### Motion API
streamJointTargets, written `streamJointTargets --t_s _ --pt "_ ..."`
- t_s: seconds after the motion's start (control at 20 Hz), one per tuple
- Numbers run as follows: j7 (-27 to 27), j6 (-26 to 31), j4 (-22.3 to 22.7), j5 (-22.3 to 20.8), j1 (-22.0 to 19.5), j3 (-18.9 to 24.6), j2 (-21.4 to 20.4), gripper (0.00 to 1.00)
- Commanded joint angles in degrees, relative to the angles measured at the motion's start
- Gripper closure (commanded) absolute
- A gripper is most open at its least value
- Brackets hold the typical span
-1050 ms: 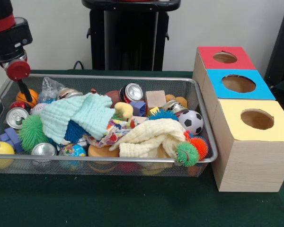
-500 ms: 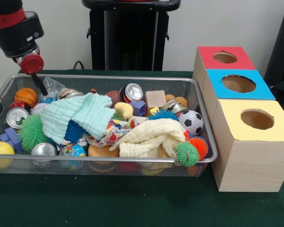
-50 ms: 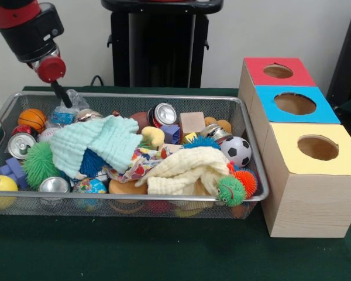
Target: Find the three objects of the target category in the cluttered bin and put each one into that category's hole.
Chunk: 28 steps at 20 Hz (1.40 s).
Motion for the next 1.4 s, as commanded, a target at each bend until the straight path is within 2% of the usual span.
streamJointTargets --t_s 0.05,0.25,0.4,0.65,0.85,1.0,1.25,1.4 --pt "-9.2 -1.5 1.7 -1.8 -0.2 2.6 5.1 0.0" --pt "-8.1 -6.1 -0.9 -3.9 0.0 1.4 9.9 0.0" --pt "-5.6 -9.5 0.1 -4.3 0.5 1.4 9.0 0.0" --pt "1.1 -19.8 2.2 -5.9 2.2 0.0 6.9 0.0" --pt "5.2 -29.0 1.1 -8.1 5.3 -3.7 8.0 0.0" --pt "6.2 -33.7 0.6 -7.6 6.7 -5.8 9.4 0.0" --pt "4.8 -36.6 -0.9 -6.4 7.7 -7.5 10.9 0.0" --pt "4.7 -36.1 -1.2 -5.4 9.4 -9.6 11.1 0.0"
